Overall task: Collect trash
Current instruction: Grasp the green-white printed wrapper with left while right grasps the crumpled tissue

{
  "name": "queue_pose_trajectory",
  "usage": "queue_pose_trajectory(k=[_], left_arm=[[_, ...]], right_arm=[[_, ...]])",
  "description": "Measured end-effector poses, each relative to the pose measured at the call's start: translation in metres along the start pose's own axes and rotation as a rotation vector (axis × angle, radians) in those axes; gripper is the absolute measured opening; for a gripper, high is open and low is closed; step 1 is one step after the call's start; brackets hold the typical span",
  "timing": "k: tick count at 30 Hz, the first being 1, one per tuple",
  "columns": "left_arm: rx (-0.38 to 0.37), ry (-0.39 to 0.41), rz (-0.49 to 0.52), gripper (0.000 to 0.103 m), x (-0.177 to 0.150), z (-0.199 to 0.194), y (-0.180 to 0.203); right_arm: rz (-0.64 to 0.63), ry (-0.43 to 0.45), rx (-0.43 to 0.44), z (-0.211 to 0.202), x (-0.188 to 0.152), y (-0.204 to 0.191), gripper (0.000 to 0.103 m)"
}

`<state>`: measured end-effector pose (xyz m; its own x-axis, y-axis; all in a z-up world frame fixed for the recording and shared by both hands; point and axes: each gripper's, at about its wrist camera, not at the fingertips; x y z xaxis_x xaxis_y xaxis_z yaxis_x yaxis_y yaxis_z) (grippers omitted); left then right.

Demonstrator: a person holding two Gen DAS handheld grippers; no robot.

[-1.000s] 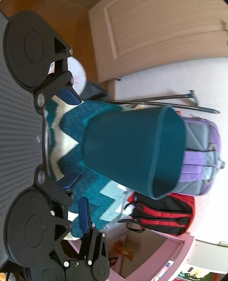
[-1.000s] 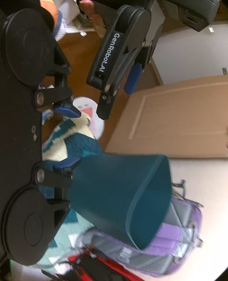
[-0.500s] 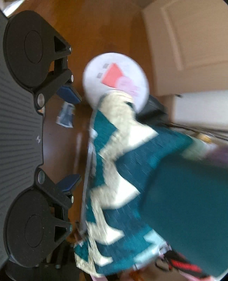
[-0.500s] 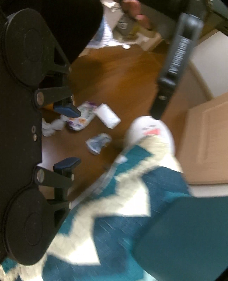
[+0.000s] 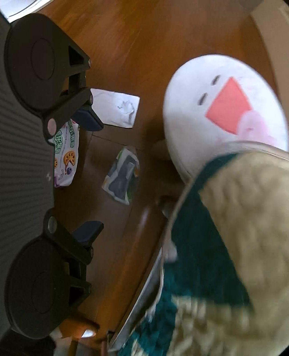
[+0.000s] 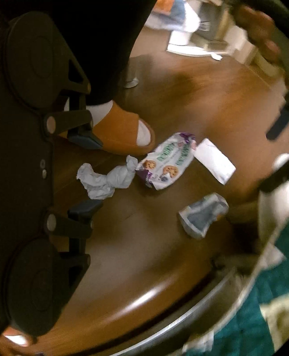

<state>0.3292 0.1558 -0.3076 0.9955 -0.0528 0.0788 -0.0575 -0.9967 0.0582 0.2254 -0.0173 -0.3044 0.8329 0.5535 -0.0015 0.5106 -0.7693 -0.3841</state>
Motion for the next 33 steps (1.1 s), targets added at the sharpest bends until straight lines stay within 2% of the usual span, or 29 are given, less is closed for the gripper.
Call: queue_pose_trajectory(k=[7,13,21,29,30,32,33], left_arm=[[-0.022,-0.076,-0.147,0.088,0.020,0.084,-0.019],[-0.042,-0.113,-0.268,0.088,0.028,0.138,-0.025],[-0.033,-0.165,-0.324,0.088,0.029,0.183,-0.031],[-0.048,-0.181,-0.353,0.087,0.026,0.206,-0.036],[-0.051,-0.180,-0.353,0.087,0.025,0.208,-0.037],[-0.057,-0.180,-0.350,0.070,0.024,0.210,-0.037],[-0.067,-0.184,-0.352,0.065,0.023,0.211,-0.037]], right_arm=[[-0.099,-0.086,0.001,0.068,0.005,-0.013,0.051],[-0.151,-0.085,-0.017,0.112,0.010,-0.019,0.051],[-0.181,-0.057,-0.076,0.156,0.016,-0.025,0.050],[-0.299,-0.066,-0.159,0.182,0.012,-0.033,0.050],[-0.320,-0.070,-0.166,0.184,0.012,-0.033,0.048],[-0.345,-0.064,-0.190,0.186,0.011,-0.033,0.047],[-0.340,-0.062,-0.195,0.187,0.012,-0.032,0.047]])
Point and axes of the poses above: each gripper's, at about its wrist camera, not at the fingertips, and z roughly the way its jaws point, y to its right, x to its top, and after that the axes turned 10 degrees about z, right-handed
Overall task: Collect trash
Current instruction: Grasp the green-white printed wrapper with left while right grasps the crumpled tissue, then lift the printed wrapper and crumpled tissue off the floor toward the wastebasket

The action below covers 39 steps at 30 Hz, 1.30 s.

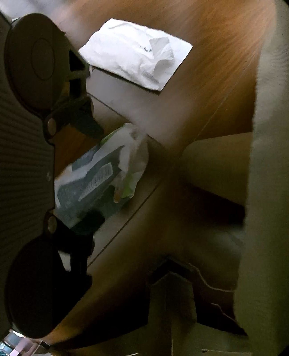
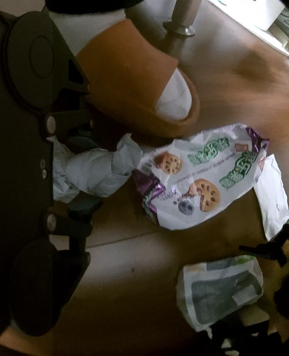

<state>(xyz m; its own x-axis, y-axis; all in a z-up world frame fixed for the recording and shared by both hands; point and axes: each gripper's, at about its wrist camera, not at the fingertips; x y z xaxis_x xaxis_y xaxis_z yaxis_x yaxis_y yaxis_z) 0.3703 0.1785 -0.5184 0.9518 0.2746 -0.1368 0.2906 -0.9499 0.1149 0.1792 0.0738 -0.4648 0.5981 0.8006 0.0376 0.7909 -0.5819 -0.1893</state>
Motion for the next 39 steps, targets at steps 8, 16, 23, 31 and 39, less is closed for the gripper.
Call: queue_pose_trajectory(k=[8,16,23,31,39], left_arm=[[-0.020,0.003,0.008,0.035,-0.007,0.001,0.001],[-0.025,0.010,0.084,0.017,-0.028,-0.017,0.002],[-0.020,0.045,0.194,0.017,-0.055,-0.071,0.004],[-0.025,0.120,0.263,0.017,-0.080,-0.161,0.006],[-0.031,0.277,0.360,0.017,-0.105,-0.266,0.032]], right_arm=[[0.060,-0.017,-0.041,0.005,0.000,0.022,0.031],[0.199,0.008,-0.030,-0.024,-0.013,0.071,0.029],[0.355,0.060,-0.075,-0.082,-0.031,0.108,0.029],[0.550,0.213,-0.077,-0.173,-0.045,0.125,0.029],[0.587,0.420,-0.129,-0.276,-0.054,0.114,0.029]])
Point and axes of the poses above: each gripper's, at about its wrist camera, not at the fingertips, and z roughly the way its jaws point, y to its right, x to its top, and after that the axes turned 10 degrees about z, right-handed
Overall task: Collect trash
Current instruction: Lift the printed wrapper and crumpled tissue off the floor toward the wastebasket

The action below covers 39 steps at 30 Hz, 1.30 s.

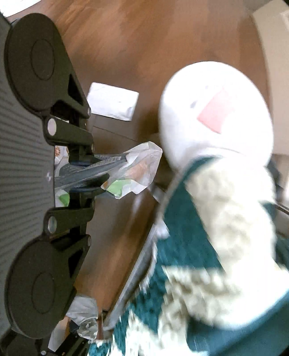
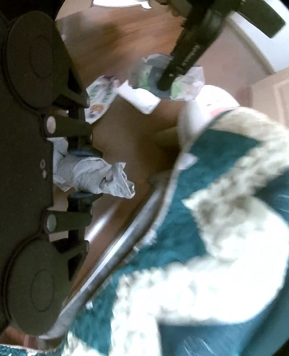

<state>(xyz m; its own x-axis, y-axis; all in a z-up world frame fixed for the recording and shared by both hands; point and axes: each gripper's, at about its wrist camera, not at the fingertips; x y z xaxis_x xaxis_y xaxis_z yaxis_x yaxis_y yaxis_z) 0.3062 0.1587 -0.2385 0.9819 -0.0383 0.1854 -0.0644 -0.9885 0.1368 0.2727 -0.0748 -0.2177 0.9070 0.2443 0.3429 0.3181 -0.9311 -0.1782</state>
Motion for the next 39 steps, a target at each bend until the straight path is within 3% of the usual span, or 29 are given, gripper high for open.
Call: queue_pose_trajectory(k=[10,22,29,34,39], left_arm=[[-0.018,0.223,0.086,0.017,-0.003,-0.138,0.058],[-0.001,0.481,0.178,0.017,-0.006,-0.277,0.122],[0.004,0.649,0.216,0.017,0.021,-0.350,0.162],[0.006,0.721,0.236,0.017,0.048,-0.387,0.189],[0.003,0.772,0.258,0.017,0.082,-0.411,0.215]], right_arm=[[-0.037,0.222,0.006,-0.130,0.015,-0.007,0.029],[-0.096,0.498,-0.024,-0.275,0.035,-0.005,0.029],[-0.048,0.622,-0.041,-0.349,0.076,0.015,0.029],[-0.035,0.703,-0.052,-0.392,0.107,0.025,0.029],[-0.044,0.751,-0.077,-0.408,0.137,0.036,0.029]])
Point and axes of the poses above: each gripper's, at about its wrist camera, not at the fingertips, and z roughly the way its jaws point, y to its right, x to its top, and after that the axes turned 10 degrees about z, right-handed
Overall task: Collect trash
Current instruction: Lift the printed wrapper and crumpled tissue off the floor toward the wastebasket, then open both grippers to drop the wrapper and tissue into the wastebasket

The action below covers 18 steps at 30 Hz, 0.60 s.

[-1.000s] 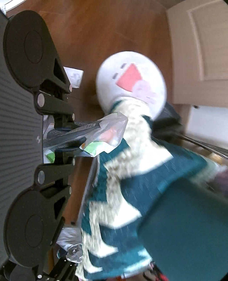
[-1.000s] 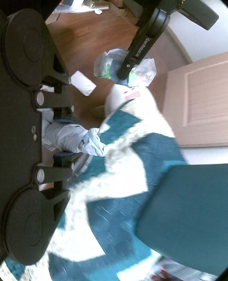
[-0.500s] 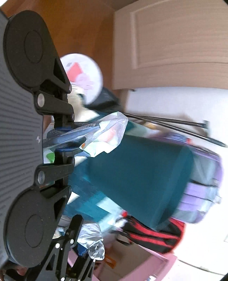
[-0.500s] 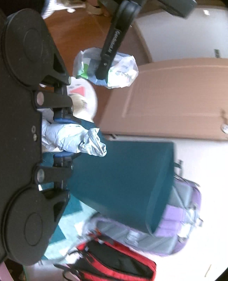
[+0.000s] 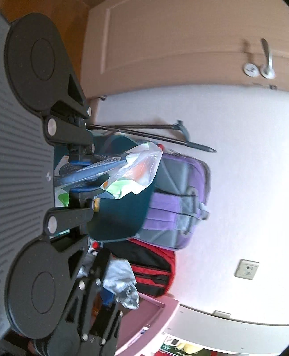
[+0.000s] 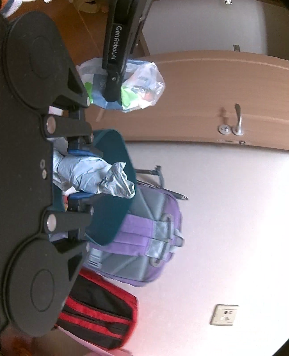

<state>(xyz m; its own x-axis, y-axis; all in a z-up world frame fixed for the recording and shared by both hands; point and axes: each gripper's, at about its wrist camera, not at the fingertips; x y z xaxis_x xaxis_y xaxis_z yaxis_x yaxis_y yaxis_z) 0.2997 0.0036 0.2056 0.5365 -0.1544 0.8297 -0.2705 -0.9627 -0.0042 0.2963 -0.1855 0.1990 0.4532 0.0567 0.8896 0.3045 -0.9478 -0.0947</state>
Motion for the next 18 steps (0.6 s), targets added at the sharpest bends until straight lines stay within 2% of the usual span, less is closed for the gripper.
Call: queue_pose_trajectory(k=[6,10,18], left_arm=[[0.021,0.013,0.037,0.017,0.033,0.028,0.012],[0.028,-0.006,0.041,0.017,0.042,0.057,0.013],[0.002,-0.101,0.051,0.017,0.035,0.122,0.011]], right_arm=[[-0.006,0.008,-0.013,0.021,0.025,0.010,0.029],[-0.008,0.009,-0.023,0.039,0.033,0.015,0.029],[-0.008,-0.043,-0.065,0.092,0.028,0.029,0.029]])
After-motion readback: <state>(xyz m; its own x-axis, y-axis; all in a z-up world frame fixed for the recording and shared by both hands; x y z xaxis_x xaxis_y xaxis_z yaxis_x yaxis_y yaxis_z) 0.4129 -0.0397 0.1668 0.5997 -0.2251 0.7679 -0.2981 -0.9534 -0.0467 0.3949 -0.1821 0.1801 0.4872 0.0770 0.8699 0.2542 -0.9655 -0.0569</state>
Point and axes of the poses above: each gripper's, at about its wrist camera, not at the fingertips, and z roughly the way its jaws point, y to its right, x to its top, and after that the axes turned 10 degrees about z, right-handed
